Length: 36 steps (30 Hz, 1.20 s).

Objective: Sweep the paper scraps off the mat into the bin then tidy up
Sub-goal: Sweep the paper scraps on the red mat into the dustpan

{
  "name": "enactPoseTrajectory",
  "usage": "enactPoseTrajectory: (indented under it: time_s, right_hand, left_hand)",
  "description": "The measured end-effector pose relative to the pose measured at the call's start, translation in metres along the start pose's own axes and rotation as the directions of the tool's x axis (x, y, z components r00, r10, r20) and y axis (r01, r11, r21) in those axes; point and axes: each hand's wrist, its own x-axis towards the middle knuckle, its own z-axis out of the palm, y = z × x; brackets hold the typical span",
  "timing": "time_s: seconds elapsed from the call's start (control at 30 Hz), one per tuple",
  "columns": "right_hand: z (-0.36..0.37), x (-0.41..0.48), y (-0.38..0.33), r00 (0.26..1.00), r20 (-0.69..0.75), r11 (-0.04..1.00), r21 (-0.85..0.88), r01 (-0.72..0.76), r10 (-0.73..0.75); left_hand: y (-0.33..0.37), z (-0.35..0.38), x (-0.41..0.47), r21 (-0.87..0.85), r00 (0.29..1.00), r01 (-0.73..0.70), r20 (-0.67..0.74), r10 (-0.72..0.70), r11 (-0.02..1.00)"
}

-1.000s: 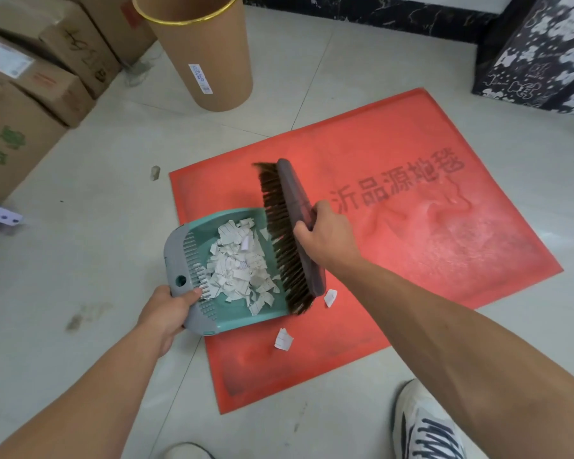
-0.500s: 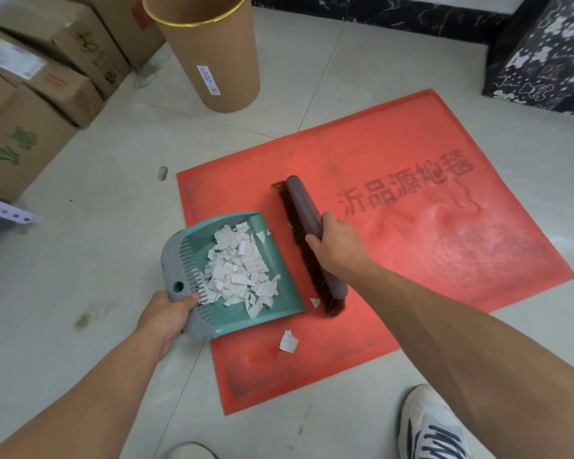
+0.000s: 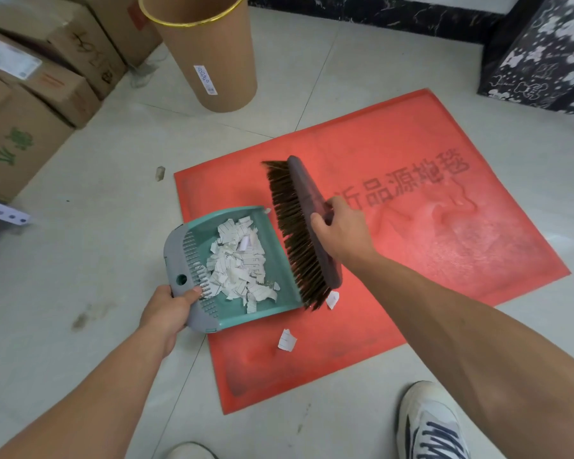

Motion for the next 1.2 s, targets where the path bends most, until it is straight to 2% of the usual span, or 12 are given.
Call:
enactPoseTrajectory:
  time_s: [0.3, 0.5, 0.67, 0.83, 1.2]
  right_hand:
    - [-0.029, 0.003, 0.056, 0.993, -0.048, 0.967, -0.226, -0.115, 0.107]
    - [-0.043, -0.005, 0.074, 0.998, 0.016, 0.938, -0.343, -0.057, 0.066]
    - [-0.035, -0.016, 0.064, 0.993, 0.085, 0.982, -0.178, -0.066, 0.082]
    - [-0.002, -0.03, 0.041, 0.988, 0.113, 0.994, -0.038, -0.102, 0.106]
    - [0.032, -0.031, -0.004, 0.971, 0.116, 0.939, 0.252, -0.233, 0.21]
  left_hand:
    - [0.01, -0.027, 0.002, 0.047, 0.998, -0.049, 0.035, 0.048, 0.998]
    - [0.008, -0.058, 0.01, 0.166, 0.999, -0.039, 0.04, 0.033, 0.985]
    - [-0.013, -0.061, 0.004, 0.185, 0.998, 0.023, 0.059, -0.035, 0.982]
    - [-0.023, -0.054, -0.001, 0.178, 1.0, 0.024, 0.007, -0.026, 0.984]
    - [-0.02, -0.052, -0.005, 0.116, 0.999, 0.043, 0.005, -0.044, 0.992]
